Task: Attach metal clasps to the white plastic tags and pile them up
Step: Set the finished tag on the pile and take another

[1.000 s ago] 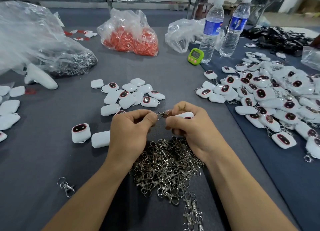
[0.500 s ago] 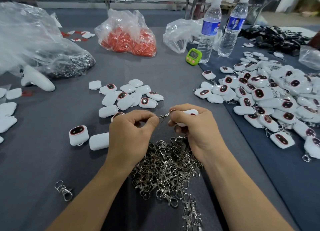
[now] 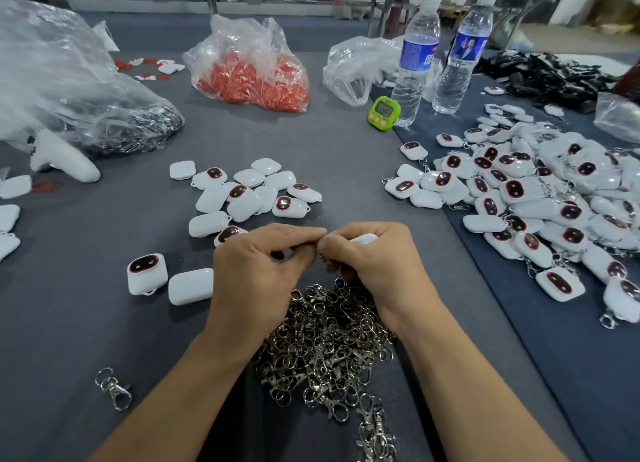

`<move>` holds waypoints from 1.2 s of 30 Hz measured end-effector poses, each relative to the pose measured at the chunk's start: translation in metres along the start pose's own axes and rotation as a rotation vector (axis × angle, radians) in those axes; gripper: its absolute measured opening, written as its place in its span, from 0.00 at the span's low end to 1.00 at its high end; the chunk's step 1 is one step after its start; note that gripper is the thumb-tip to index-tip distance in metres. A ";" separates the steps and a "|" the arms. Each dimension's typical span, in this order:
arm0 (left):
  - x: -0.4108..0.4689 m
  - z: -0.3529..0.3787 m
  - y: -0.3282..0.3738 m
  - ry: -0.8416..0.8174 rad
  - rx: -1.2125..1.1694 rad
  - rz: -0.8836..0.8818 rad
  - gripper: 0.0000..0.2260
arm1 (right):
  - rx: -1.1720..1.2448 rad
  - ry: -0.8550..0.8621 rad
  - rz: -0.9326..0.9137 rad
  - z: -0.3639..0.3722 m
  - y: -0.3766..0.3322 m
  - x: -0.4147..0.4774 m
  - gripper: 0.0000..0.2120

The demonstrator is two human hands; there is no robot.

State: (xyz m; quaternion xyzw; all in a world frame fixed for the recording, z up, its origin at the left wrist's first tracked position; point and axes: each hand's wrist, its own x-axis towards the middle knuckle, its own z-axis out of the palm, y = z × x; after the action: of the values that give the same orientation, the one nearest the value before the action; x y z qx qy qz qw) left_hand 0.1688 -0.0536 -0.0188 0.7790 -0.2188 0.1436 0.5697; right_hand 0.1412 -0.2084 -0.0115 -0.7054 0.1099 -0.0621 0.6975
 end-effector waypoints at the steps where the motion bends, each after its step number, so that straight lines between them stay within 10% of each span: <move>1: 0.001 0.000 0.000 -0.012 -0.014 -0.016 0.14 | 0.002 0.000 0.004 -0.001 0.000 0.000 0.09; 36: -0.003 0.003 0.007 0.094 0.108 -0.112 0.15 | -0.293 0.120 -0.118 0.010 0.001 -0.003 0.07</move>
State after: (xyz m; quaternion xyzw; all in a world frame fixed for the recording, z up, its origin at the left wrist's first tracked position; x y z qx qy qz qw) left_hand 0.1630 -0.0580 -0.0155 0.8120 -0.1397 0.1597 0.5438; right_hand 0.1405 -0.1983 -0.0122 -0.7998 0.1176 -0.1280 0.5745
